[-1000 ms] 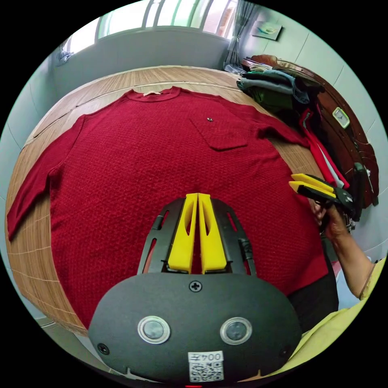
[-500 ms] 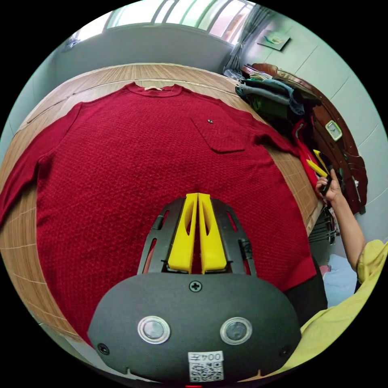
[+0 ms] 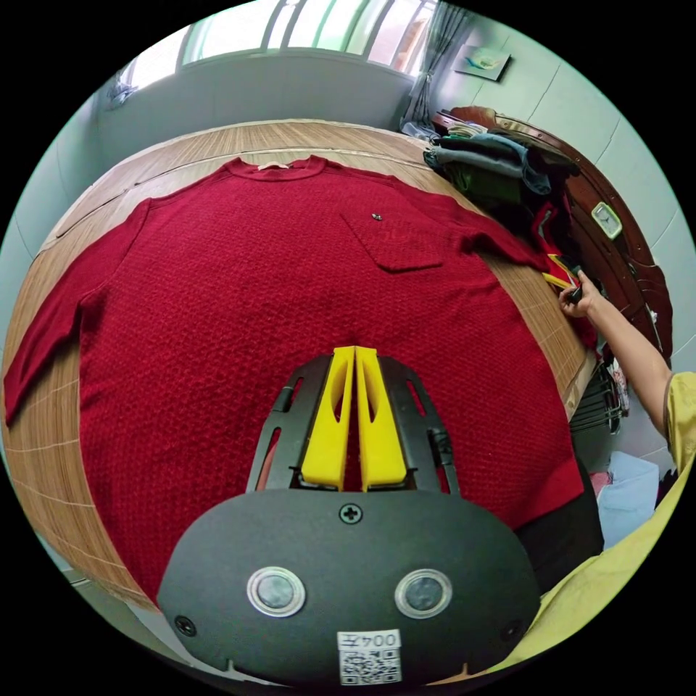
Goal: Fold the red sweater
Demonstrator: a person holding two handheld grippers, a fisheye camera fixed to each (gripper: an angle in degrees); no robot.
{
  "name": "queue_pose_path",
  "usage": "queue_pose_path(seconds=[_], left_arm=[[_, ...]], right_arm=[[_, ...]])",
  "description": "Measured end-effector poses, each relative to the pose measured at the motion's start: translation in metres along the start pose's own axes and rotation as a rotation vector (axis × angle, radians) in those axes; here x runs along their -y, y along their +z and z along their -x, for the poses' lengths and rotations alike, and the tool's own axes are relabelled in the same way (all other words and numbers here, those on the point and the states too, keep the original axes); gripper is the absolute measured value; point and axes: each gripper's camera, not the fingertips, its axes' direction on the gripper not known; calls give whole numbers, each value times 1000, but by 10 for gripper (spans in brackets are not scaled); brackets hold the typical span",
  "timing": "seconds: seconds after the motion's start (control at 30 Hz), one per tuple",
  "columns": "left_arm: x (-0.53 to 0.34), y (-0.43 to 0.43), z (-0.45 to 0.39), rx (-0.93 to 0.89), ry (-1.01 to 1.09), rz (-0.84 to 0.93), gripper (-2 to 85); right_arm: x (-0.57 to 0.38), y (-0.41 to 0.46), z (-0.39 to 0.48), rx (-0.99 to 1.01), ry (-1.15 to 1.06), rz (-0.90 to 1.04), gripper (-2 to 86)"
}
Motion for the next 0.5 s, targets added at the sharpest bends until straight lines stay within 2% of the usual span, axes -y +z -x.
queue_pose_path(seconds=[0.23,0.4,0.5], left_arm=[[0,-7,9,12,5,0,7],[1,-12,22,-14,-7,2,7],[2,-16,29,-22,-11,1,7]], right_arm=[[20,16,-8,-85,24,-22,52],[14,6,2,55,-60,-91,33],[10,-7,49,100,-183,-98,30]])
